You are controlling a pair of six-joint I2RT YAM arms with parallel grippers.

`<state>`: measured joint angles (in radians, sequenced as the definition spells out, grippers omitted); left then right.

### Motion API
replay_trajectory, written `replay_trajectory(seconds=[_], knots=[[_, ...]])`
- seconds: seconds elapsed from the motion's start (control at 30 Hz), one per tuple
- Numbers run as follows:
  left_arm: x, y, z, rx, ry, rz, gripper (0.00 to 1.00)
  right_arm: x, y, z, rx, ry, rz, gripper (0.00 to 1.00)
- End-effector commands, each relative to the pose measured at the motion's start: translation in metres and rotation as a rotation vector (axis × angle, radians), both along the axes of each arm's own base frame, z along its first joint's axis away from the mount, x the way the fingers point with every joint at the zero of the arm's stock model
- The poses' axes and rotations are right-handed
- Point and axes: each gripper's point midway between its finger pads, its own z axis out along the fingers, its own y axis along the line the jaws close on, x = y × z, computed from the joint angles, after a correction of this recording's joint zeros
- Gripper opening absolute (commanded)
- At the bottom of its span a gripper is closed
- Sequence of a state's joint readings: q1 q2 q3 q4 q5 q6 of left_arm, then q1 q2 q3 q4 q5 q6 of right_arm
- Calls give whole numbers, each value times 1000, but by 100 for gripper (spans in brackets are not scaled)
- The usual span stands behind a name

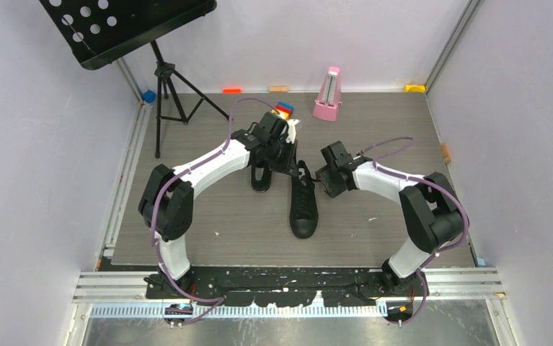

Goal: Tie the shoes
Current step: Tie the shoelace on the shoe.

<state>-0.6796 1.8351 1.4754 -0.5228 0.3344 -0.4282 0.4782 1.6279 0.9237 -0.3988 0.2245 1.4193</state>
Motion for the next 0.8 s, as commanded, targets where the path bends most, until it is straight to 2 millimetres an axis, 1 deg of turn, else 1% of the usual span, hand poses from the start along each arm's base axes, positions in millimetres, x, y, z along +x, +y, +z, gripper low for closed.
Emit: replay_trajectory(seconds=[0.0, 0.03, 0.1, 0.13, 0.17, 0.2, 0.3, 0.4, 0.47, 0.6, 0.67, 0.77], knots=[[5, -10, 16, -55, -65, -36, 0, 18, 8, 5, 27, -47, -42, 54], [5, -10, 16, -56, -64, -37, 0, 20, 10, 4, 32, -50, -42, 52], [4, -9, 17, -57, -68, -40, 0, 21, 13, -1, 49, -52, -44, 42], [4, -9, 16, -57, -68, -41, 0, 22, 13, -3, 52, -56, -48, 35], [3, -9, 17, -56, -68, -43, 0, 22, 13, -3, 52, -59, -48, 23], [2, -8, 16, -53, -66, -45, 0, 22, 12, -2, 49, -64, -49, 14], [-2, -1, 16, -41, -73, -43, 0, 23, 1, 4, 12, -100, -58, 1], [-8, 8, 16, -22, -87, -40, 0, 25, -13, 15, -58, -149, -39, 0], [-12, 19, 14, 11, -102, -29, 0, 24, -29, 24, -133, -180, -37, 0], [-20, 46, 11, 74, -144, 14, 0, 15, -62, 41, -266, -254, -28, 0], [-26, 53, 7, 95, -142, 19, 0, 10, -69, 47, -321, -277, 30, 0], [-31, 65, -3, 123, -153, 36, 0, 1, -85, 56, -412, -290, 71, 0]])
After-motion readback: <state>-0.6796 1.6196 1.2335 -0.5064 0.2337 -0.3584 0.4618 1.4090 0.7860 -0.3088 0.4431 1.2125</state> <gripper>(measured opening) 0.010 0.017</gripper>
